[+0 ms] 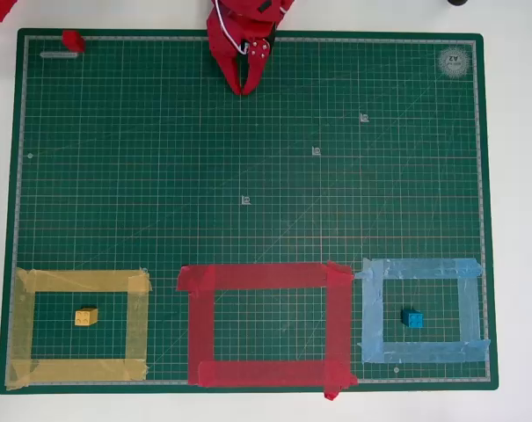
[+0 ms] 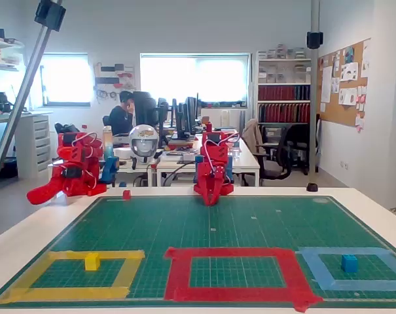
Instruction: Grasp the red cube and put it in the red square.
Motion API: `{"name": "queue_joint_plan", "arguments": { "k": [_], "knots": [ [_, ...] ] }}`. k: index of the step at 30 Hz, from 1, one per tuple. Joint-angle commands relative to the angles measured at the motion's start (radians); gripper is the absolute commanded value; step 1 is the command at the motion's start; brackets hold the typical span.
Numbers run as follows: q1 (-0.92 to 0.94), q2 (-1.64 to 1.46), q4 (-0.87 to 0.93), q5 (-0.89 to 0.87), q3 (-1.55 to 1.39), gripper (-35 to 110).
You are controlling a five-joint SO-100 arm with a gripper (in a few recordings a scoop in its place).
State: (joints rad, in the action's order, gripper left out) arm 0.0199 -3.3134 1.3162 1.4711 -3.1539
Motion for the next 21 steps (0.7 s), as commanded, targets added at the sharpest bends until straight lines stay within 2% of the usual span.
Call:
{"name": "queue_joint_plan", "arguments": {
  "k": [1, 21],
  "knots": [
    [0.018, -0.037, 0.012, 0.006, -0.006, 0],
    [0.018, -0.037, 0.012, 0.006, -0.006, 0]
  ]
}}
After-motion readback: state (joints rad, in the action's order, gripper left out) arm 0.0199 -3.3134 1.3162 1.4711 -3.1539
